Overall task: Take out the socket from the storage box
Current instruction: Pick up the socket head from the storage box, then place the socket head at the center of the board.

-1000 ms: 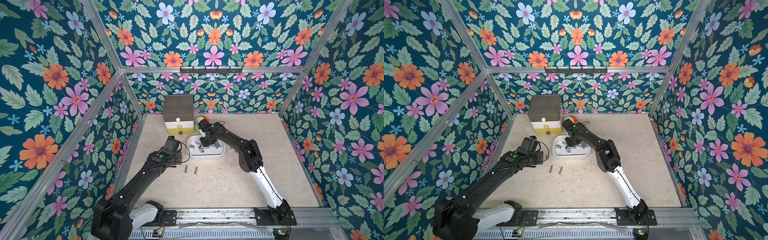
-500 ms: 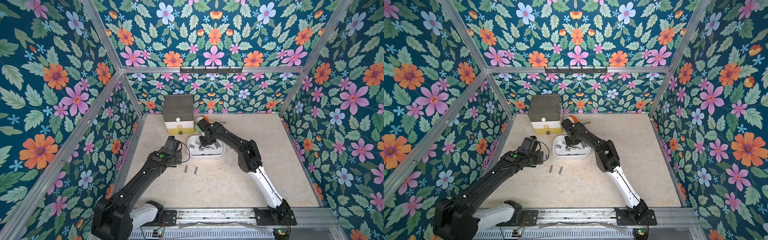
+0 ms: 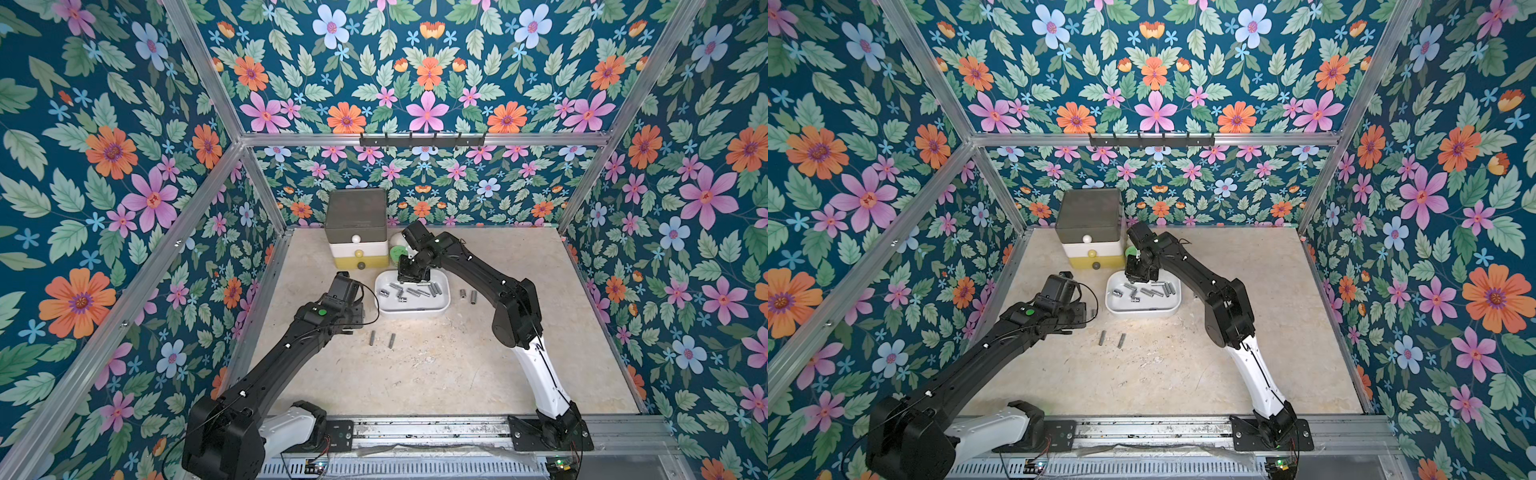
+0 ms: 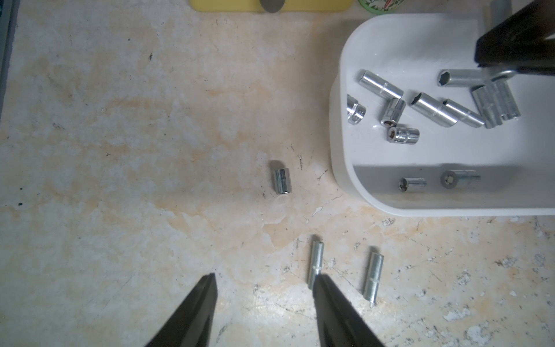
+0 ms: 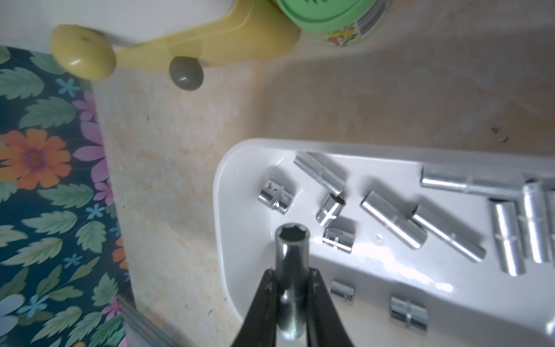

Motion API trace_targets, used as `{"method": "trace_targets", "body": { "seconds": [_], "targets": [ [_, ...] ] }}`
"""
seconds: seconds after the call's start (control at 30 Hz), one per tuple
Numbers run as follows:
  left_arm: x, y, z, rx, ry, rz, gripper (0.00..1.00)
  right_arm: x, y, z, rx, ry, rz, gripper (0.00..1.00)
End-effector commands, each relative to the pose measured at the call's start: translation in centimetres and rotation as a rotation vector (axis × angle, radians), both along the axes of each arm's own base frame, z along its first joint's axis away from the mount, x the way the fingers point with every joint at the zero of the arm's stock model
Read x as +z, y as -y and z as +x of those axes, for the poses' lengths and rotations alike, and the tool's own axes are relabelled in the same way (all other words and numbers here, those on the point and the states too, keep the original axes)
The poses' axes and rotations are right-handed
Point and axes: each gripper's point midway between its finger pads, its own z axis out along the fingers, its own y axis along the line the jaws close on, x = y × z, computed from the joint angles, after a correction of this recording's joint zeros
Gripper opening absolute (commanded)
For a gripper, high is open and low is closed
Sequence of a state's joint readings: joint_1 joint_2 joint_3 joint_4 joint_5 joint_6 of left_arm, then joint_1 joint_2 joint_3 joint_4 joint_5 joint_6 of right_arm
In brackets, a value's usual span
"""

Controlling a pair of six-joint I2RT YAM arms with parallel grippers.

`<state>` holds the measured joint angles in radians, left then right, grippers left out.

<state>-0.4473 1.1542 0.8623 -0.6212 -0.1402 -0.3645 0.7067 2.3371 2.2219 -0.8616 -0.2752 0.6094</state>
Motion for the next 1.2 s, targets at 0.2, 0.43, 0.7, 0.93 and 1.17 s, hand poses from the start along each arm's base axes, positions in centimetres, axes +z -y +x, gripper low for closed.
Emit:
{"method": "trace_targets", "body": {
  "seconds": [0.2,0.43,0.7,0.93,1.17],
  "targets": [
    [0.4,-0.2,0.2,0.007,0.014,0.005,0.59,3.8,-1.7,-3.6,0.018,-0.13,0.303,0.03],
    [0.3,-0.1,0.2,0.003,0.012,0.003,0.58,4.0,0.4,-5.7,0.007,-0.152,0.343,0.03],
    [0.3,0.0,0.2,0.0,0.011,0.001,0.59,3.6,6.3,-7.1,-0.05,-0.135,0.348,0.02],
    [0.4,0.1,0.2,-0.002,0.012,-0.003,0.59,0.8,18.9,-5.5,-0.235,-0.001,0.071,0.02],
    [0.3,0.0,0.2,0.0,0.01,0.0,0.59,-5.1,27.7,-4.4,-0.334,-0.017,-0.205,0.02]
  ]
}}
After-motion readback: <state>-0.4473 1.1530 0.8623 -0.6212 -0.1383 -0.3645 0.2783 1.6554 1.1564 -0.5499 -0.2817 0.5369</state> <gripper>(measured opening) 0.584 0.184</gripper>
